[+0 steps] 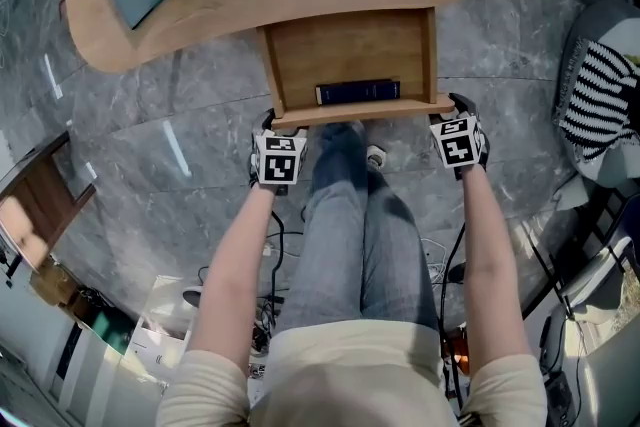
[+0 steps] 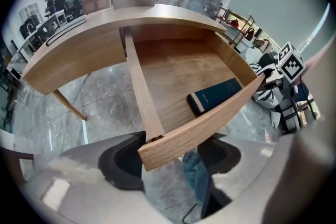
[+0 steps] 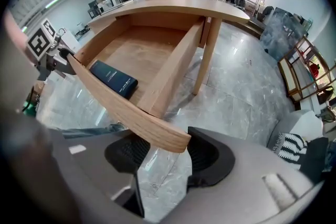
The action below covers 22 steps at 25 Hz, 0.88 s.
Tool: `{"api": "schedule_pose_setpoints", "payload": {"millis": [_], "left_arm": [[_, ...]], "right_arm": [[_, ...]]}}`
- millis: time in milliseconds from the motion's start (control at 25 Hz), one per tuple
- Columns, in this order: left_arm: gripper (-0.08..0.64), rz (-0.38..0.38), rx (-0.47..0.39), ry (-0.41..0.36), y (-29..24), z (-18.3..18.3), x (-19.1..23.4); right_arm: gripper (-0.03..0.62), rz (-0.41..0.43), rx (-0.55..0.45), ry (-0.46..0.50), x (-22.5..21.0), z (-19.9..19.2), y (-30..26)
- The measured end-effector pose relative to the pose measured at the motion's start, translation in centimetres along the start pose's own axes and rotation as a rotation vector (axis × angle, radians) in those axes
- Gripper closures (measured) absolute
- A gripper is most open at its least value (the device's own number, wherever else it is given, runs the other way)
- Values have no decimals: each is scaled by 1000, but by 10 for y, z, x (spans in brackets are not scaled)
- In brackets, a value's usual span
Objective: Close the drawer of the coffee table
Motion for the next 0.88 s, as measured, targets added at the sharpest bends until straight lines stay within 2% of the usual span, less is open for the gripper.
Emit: {"api": "schedule_pose_setpoints", "payload": {"millis": [480,880], "left_arm": [[256,12,-17,-11,8,1,-2],[265,23,-48,-31,7,17,0]], "right_arm": [[371,-3,7,7,0,3,8],[371,-19,-2,16,-12,18,7]]}}
Point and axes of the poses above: the fingertips, and each gripper's own axes: y backward along the fingers, x to its left, z out of its top, the point moved 5 cm from there along y, backward along the fingers, and after that the axes turned 4 degrees about -y, right-handed, at the moved point
